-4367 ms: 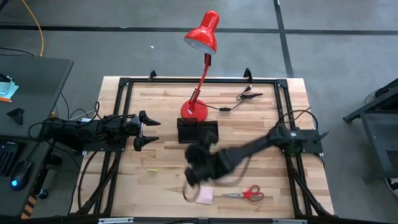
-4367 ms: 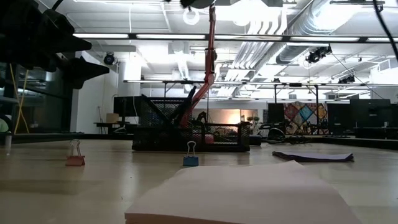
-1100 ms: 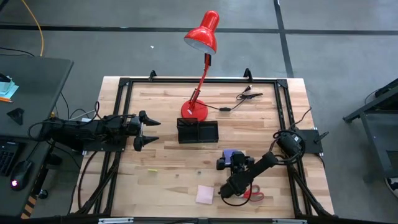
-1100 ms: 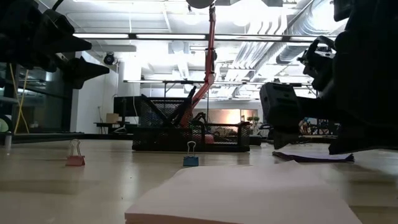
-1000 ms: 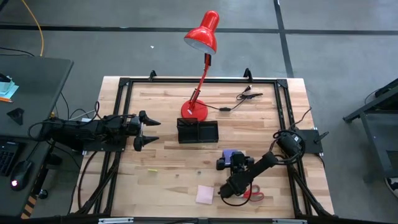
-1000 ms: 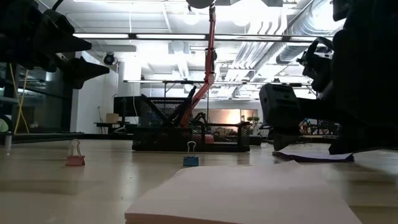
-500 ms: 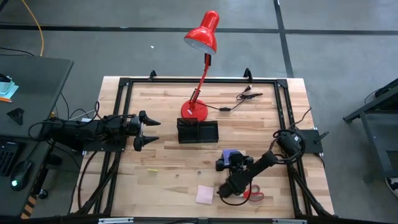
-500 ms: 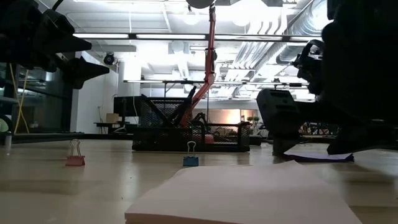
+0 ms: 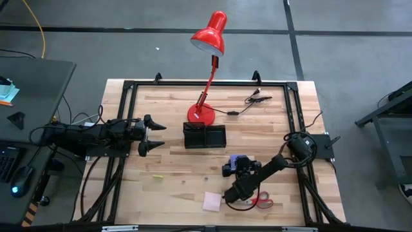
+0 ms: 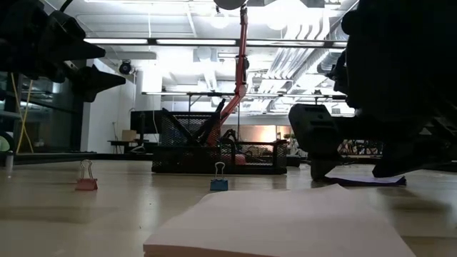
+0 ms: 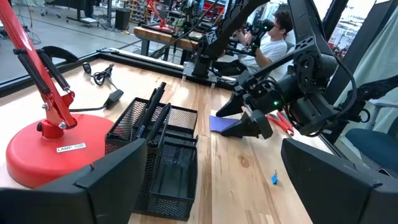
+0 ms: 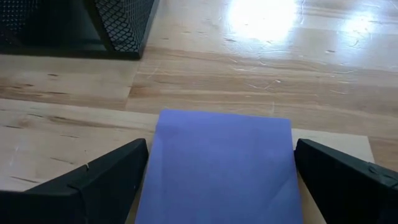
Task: Pick and place office supplies into organizer
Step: Put the violet sticky notes into the black desk organizer
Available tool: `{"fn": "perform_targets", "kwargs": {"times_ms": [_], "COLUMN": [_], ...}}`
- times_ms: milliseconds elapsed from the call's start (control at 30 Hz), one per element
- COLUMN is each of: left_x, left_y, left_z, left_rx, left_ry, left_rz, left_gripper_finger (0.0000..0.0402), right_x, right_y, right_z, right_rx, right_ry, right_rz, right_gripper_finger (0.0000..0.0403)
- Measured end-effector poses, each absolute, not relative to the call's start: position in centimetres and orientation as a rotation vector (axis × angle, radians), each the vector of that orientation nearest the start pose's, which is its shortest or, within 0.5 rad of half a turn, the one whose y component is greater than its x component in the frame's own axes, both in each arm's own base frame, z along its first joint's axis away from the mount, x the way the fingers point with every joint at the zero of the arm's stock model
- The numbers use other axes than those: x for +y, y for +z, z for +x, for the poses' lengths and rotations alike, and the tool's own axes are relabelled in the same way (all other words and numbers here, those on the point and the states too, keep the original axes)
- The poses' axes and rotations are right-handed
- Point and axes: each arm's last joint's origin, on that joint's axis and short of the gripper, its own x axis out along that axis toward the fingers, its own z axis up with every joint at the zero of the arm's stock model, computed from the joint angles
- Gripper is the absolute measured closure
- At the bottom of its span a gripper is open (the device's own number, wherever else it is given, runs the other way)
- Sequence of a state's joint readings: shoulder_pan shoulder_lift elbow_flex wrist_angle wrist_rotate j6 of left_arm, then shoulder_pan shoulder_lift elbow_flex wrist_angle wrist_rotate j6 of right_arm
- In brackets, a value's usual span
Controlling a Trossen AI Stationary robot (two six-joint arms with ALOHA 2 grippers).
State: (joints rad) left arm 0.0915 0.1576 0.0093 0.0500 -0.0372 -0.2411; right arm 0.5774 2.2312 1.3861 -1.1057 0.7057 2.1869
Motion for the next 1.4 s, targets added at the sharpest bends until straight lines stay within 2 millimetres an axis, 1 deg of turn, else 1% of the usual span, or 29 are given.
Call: {"fn": "perform_targets", "kwargs": {"times_ms": [200, 433, 633, 833, 933, 1200, 1400], "left_x": [1.08, 1.08, 1.08, 1.08, 1.08, 1.08, 1.08], "left_y": [15.87, 15.86, 15.86, 15.86, 15.86, 15.87, 15.86], "left_z": [10.61, 10.61, 10.61, 10.61, 10.61, 10.61, 10.61], "left_rx": [0.082, 0.083, 0.083, 0.083, 0.083, 0.082, 0.082], "left_ry": [0.14, 0.14, 0.14, 0.14, 0.14, 0.14, 0.14], "left_rz": [-0.243, -0.243, -0.243, -0.243, -0.243, -0.243, -0.243], "left_gripper_finger": [0.0043, 0.0043, 0.0043, 0.0043, 0.0043, 0.0043, 0.0043], "right_x": [17.85, 17.77, 17.84, 17.59, 17.37, 17.31, 17.49], "right_y": [8.46, 8.44, 8.34, 8.35, 8.38, 8.37, 8.78], "right_z": [30.85, 30.78, 30.9, 31.03, 31.16, 31.34, 31.71], "right_rx": [0.609, 0.572, 0.644, 0.639, 0.644, 0.647, 0.624], "right_ry": [-1.356, -1.386, -1.355, -1.366, -1.376, -1.366, -1.36], "right_rz": [0.604, 0.643, 0.605, 0.611, 0.621, 0.626, 0.618], "right_gripper_finger": [0.0004, 0.001, 0.0022, 0.0026, 0.0039, 0.0089, 0.0106]}}
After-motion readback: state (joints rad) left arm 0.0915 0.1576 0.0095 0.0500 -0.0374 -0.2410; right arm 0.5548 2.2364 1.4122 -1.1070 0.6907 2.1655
